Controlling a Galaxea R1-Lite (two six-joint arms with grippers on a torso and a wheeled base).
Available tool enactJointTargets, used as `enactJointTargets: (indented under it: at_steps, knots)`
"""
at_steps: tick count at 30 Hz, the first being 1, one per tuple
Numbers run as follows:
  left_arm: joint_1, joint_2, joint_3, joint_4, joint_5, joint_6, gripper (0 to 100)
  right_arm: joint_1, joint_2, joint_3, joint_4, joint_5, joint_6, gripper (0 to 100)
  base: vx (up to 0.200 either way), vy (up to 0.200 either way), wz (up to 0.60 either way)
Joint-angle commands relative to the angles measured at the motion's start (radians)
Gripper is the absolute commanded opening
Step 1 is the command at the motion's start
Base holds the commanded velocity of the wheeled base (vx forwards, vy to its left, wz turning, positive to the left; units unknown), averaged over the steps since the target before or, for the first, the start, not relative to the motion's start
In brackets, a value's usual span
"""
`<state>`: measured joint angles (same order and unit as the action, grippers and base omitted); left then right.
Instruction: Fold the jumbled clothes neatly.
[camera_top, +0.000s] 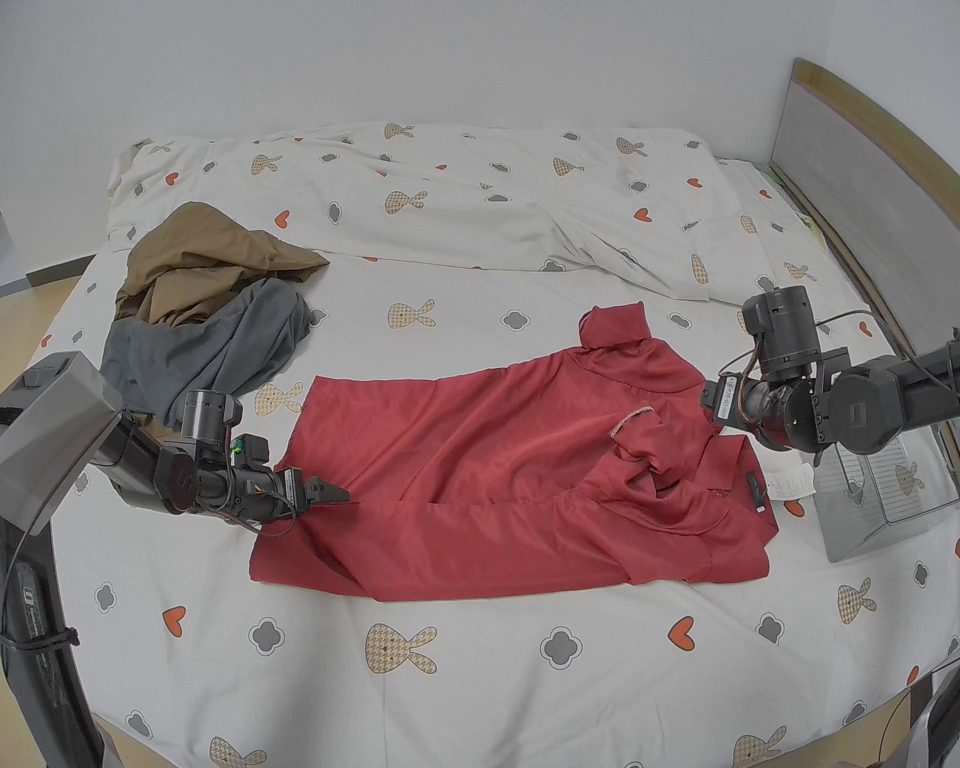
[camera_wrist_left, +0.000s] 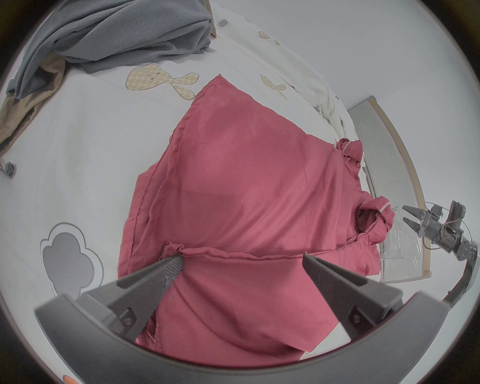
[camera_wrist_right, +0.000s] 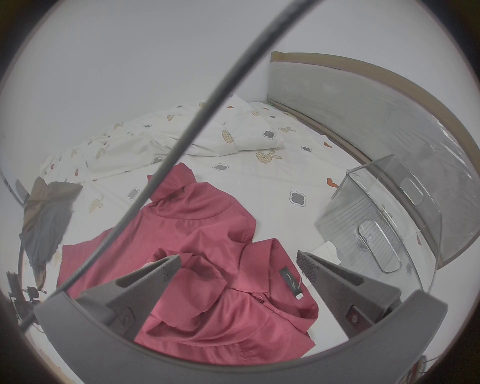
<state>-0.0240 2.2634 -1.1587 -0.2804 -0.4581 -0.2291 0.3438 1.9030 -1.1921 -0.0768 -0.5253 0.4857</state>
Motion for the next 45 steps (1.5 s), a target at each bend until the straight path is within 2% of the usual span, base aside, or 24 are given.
enactJointTargets:
  at_steps: [1, 2, 5, 7, 9, 11, 12, 13, 14, 15, 16, 27, 31, 34, 45]
  knots:
    - [-0.002, 0.002, 0.004, -0.003, -0.001, 0.001, 100, -0.019, 0.005, -0.038, 0.003, 0.022, 0.007, 100, 0.0, 0.0, 0.0]
    - [-0.002, 0.001, 0.005, -0.003, -0.001, 0.001, 100, -0.04, 0.004, -0.038, 0.011, 0.068, 0.008, 100, 0.0, 0.0, 0.0]
    - [-0.004, -0.001, 0.007, -0.006, -0.001, 0.001, 100, -0.112, 0.004, 0.026, 0.032, 0.357, 0.001, 100, 0.0, 0.0, 0.0]
    - [-0.01, -0.002, 0.014, -0.009, -0.001, 0.002, 100, -0.189, 0.011, 0.071, 0.032, 0.597, -0.004, 100, 0.0, 0.0, 0.0]
    - [-0.011, -0.007, 0.019, -0.011, -0.001, 0.002, 100, -0.264, 0.021, 0.094, 0.026, 0.76, -0.032, 100, 0.0, 0.0, 0.0]
    - [-0.013, -0.01, 0.019, -0.011, -0.001, 0.002, 100, -0.318, 0.056, 0.106, 0.026, 0.857, -0.124, 100, 0.0, 0.0, 0.0]
    - [-0.013, -0.01, 0.019, -0.011, -0.001, 0.002, 100, -0.338, 0.091, 0.115, 0.026, 0.881, -0.191, 100, 0.0, 0.0, 0.0]
    - [-0.013, -0.012, 0.019, -0.011, -0.001, 0.002, 100, -0.347, 0.122, 0.121, 0.025, 0.89, -0.251, 100, 0.0, 0.0, 0.0]
    - [-0.013, -0.012, 0.019, -0.011, -0.001, 0.002, 100, -0.347, 0.122, 0.121, 0.025, 0.89, -0.251, 100, 0.0, 0.0, 0.0]
    - [-0.014, -0.016, 0.021, -0.011, -0.001, 0.002, 100, -0.355, 0.18, 0.114, 0.023, 0.892, -0.369, 100, 0.0, 0.0, 0.0]
    - [-0.016, -0.016, 0.022, -0.011, -0.001, 0.002, 100, -0.355, 0.2, 0.109, 0.022, 0.893, -0.4, 100, 0.0, 0.0, 0.0]
    - [-0.016, -0.016, 0.024, -0.013, -0.001, 0.002, 100, -0.33, 0.283, -0.004, 0.023, 0.892, -0.397, 100, 0.0, 0.0, 0.0]
    - [-0.016, -0.016, 0.024, -0.013, -0.001, 0.002, 100, -0.316, 0.283, -0.02, 0.022, 0.892, -0.36, 100, 0.0, 0.0, 0.0]
    - [-0.016, -0.016, 0.024, -0.013, -0.001, 0.004, 100, -0.305, 0.271, -0.021, 0.023, 0.893, -0.334, 100, 0.0, 0.0, 0.0]
    - [-0.019, -0.016, 0.025, -0.013, -0.001, 0.004, 100, -0.286, 0.111, 0.017, 0.038, 0.889, -0.319, 100, 0.0, 0.0, 0.0]
